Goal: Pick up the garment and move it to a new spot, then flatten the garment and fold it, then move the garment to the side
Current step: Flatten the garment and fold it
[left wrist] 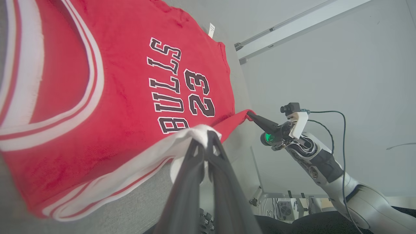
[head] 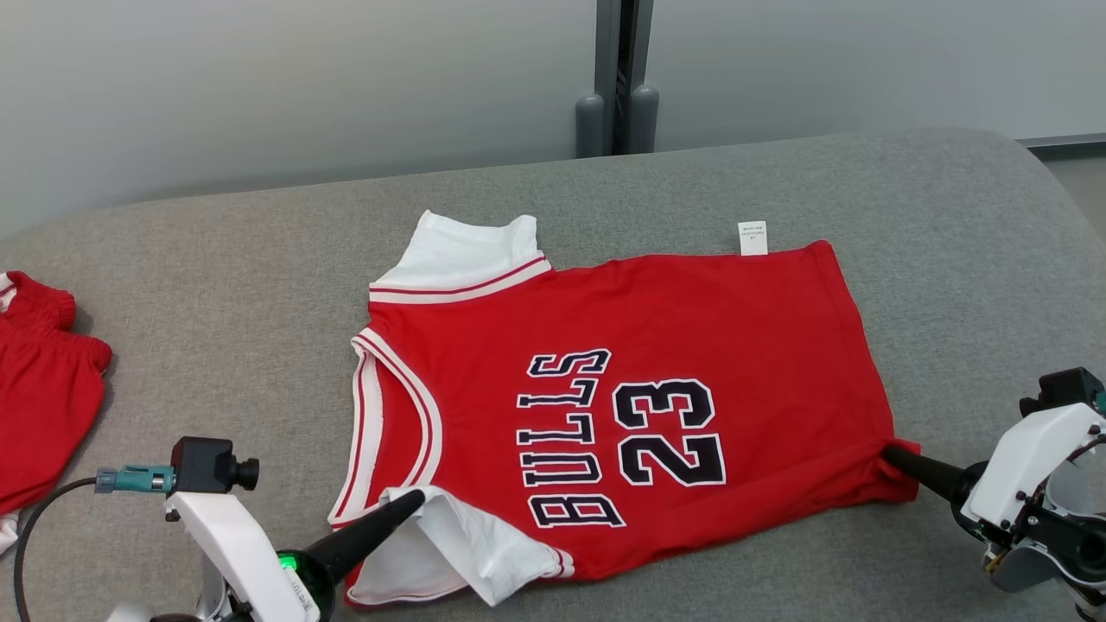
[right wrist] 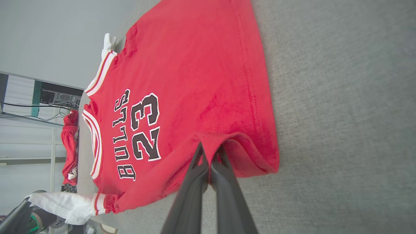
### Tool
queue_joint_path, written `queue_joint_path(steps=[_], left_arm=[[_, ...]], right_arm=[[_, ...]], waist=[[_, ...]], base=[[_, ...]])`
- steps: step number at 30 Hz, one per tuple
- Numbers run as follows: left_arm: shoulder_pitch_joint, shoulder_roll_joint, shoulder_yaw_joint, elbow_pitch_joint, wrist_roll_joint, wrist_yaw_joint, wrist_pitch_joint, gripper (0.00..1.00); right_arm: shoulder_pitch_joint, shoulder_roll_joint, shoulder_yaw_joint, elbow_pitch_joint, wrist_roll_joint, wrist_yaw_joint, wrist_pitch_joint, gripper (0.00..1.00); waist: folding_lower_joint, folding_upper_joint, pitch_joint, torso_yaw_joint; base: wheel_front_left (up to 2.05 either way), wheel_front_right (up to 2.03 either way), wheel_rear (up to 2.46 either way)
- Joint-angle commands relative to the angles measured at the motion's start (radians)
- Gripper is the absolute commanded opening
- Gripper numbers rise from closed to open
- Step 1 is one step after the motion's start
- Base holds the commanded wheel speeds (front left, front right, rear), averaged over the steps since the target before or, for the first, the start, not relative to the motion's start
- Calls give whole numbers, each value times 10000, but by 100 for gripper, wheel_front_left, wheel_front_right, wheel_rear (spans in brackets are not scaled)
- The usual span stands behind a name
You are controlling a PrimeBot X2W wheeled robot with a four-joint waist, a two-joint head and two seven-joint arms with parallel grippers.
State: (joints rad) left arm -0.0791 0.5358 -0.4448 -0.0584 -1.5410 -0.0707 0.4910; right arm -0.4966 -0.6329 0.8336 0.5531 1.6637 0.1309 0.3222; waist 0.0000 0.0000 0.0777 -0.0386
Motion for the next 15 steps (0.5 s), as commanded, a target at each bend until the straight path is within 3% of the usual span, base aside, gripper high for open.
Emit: queue_joint_path(steps=[1, 15], left_arm=[[-237, -74, 37, 164, 139, -68, -147, 0], [-1275, -930, -46, 2001, 1963, 257, -1964, 0]], right_arm=[[-72, 40, -53, 66, -77, -4, -121, 0], [-251, 439, -36, 278, -611, -4, -723, 0]], waist=[[0, 0, 27, 8], [0, 0, 190, -64]], base=[[0, 0, 0], [0, 0, 0]])
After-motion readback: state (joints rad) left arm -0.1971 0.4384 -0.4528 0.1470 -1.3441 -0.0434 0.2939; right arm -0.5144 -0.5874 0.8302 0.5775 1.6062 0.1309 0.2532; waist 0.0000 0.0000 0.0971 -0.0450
